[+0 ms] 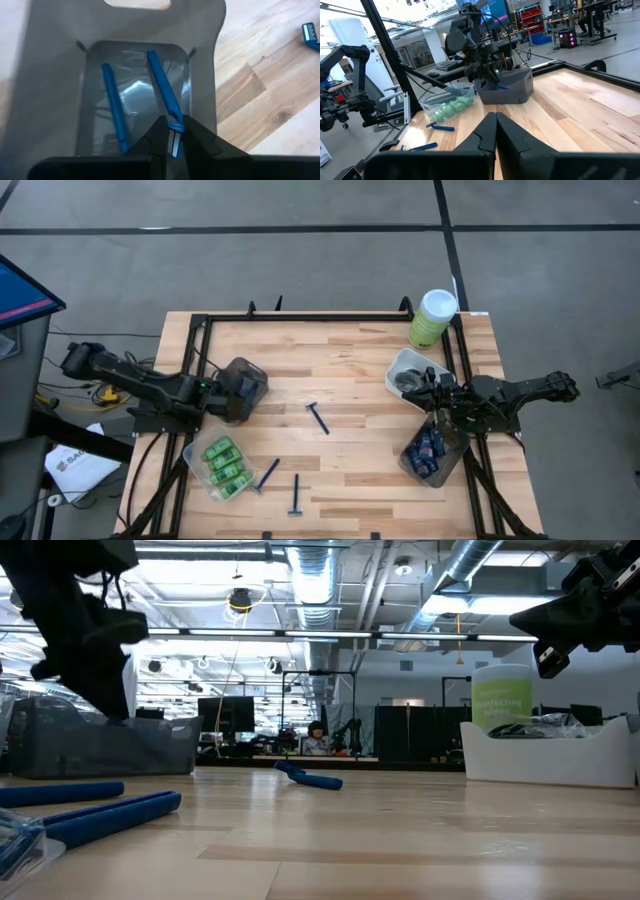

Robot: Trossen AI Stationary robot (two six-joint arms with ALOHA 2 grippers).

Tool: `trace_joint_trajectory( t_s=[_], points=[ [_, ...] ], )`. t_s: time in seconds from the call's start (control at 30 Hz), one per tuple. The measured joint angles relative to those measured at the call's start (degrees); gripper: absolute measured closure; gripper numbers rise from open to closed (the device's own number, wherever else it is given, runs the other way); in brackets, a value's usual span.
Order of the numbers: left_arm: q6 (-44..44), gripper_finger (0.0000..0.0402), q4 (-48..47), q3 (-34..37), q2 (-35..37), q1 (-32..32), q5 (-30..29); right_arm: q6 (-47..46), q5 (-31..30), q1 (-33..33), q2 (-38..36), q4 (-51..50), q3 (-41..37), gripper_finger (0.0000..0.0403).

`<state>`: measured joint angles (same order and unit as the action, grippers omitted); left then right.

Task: Pick & Place Travel size toiletries
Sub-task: Put the blue razor into the left black bin

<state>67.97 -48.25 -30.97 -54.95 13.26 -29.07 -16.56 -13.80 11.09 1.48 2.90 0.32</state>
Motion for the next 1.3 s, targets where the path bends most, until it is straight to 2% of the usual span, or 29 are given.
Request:
trace_joint_trajectory(
  t_s=[0.23, 0.47, 0.67, 0.97, 1.1, 1.3],
  points=[
    [-0.1, 0.0368, 7.32, 5.0, -2.69, 0.0, -0.43, 0.0, 0.0, 0.04, 0.02, -0.02, 0.0, 0.0403],
    [-0.1, 0.0361, 8.78, 7.44, -2.78, -0.02, 0.02, 0.0, 0.0, 0.02, 0.01, 0.0, 0.0, 0.0403],
    [-0.1, 0.0302, 8.65, 7.53, -2.83, -0.04, 1.01, 0.0, 0.0, 0.02, 0.0, -0.02, 0.0, 0.0403],
    [-4.79, 0.018, 9.19, 5.81, -2.81, -0.04, 5.63, 0.0, 0.0, 0.02, 0.02, -0.01, 0.0, 0.0403],
    [-9.02, 0.0166, 9.24, 2.01, -2.81, -0.04, 5.44, 0.0, 0.0, 0.02, 0.0, -0.02, 0.0, 0.0403],
    [-14.69, 0.0177, 9.31, -3.63, -2.81, -0.04, 5.32, 0.0, 0.01, 0.02, 0.01, -0.01, 0.0, 0.0403]
  ],
)
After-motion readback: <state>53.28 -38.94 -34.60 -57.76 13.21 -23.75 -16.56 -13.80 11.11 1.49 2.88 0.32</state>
